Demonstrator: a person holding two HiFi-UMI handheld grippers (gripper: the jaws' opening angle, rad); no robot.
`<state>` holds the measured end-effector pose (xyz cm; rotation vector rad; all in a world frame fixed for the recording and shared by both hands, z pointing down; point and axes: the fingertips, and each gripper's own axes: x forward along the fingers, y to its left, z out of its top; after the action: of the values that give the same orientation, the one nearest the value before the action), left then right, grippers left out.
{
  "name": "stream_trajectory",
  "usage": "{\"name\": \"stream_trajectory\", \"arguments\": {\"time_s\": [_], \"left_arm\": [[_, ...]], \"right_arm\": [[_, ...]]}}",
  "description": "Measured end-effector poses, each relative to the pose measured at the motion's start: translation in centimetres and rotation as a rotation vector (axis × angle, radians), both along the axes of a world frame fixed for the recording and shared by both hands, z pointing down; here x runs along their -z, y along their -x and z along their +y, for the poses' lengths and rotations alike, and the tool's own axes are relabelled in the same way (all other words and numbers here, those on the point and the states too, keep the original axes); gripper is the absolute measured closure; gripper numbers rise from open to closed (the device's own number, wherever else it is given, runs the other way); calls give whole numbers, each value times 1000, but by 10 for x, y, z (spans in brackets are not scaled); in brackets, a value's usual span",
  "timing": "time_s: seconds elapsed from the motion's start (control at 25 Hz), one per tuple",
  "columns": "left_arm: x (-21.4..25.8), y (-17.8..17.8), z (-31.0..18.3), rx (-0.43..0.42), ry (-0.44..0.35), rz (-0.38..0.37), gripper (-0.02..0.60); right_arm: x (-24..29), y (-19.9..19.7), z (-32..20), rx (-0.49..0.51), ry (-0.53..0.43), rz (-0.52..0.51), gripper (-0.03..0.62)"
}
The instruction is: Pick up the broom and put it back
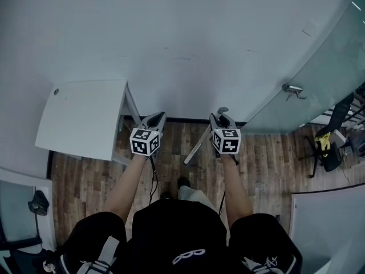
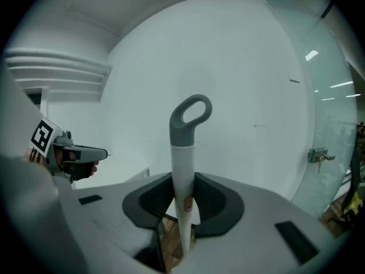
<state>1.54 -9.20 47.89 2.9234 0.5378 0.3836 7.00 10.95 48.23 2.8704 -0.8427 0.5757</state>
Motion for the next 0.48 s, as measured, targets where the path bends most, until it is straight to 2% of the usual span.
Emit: {"name": "stream_trajectory", "arguments": {"time_s": [0.48], "left_arm": [[0,30,-13,-25,6,4,561]], "right_arm": [[-1,26,-6,-48,5,12,477]]}}
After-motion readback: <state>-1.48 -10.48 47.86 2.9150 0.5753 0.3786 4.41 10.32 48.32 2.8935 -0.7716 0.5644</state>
